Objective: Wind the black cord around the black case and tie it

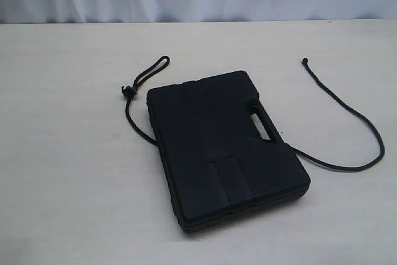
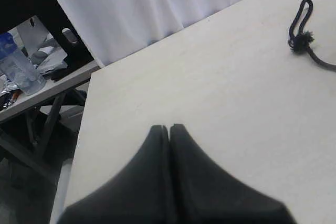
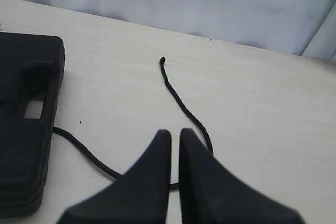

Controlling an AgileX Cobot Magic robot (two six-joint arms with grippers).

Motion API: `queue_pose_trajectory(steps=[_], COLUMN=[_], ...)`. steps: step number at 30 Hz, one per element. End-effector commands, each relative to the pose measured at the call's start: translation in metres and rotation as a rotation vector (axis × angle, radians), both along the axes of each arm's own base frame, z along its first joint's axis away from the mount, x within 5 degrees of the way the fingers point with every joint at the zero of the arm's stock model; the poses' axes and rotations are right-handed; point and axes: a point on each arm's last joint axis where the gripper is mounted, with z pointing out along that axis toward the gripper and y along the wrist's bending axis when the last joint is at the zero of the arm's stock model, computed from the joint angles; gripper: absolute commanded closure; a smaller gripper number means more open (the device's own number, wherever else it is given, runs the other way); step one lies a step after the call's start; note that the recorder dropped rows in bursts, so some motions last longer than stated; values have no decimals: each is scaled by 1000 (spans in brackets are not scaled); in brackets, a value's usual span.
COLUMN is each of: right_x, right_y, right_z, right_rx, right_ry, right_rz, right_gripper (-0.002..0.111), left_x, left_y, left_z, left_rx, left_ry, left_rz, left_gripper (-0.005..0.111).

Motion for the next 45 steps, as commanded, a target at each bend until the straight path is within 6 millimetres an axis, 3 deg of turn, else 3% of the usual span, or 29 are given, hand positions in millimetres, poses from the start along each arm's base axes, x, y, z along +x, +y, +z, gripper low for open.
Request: queue_pose_trajectory(steps=[1,7,12,19,26,27,28,29,30,31,32,33,34,36,40,45], right_x=[0,0,-1,-1,-1,-1,0,0,1,2,2,2,-1,-6,-24,-16], right_y=[0,0,-4,-4,-4,-4,-4,-3,0,1,0,-4,-15,-33,-59,-50], right_z=[1,0,1,1,1,1,1,2,8,14,27,34,40,38,36,36], right_rx=[-5,-22,-148,-148,-148,-148,-141,-98,51,159,444,630,972,1301,1348,1408], right_ry=[-6,-5,4,4,4,4,1,-19,-93,-166,-321,-402,-532,-669,-939,-842], right_rz=[3,4,-5,-5,-5,-5,-5,-6,-6,-12,-49,-88,-190,-371,-651,-552], right_gripper=[103,103,103,103,103,103,103,103,103,103,103,103,103,103,103,103], left_x=[0,0,1,0,-11,-12,-14,-14,-14,-14,-11,-10,-9,-9,-8,-8], left_y=[1,2,2,2,2,2,2,2,2,2,2,2,2,2,2,2], left_z=[1,1,6,45,70,72,74,75,75,74,70,68,66,66,65,65], left_rx=[56,78,87,20,58,3,-167,-303,-636,-765,-955,-971,-976,-976,-978,-978], left_ry=[-3,1,-61,-509,-812,-844,-902,-930,-965,-962,-922,-899,-875,-877,-863,-861], left_rz=[-2,0,-1,18,33,23,-6,-33,-95,-114,-123,-112,-99,-100,-93,-92], left_gripper=[107,107,107,107,107,107,107,107,107,107,107,107,107,107,107,107])
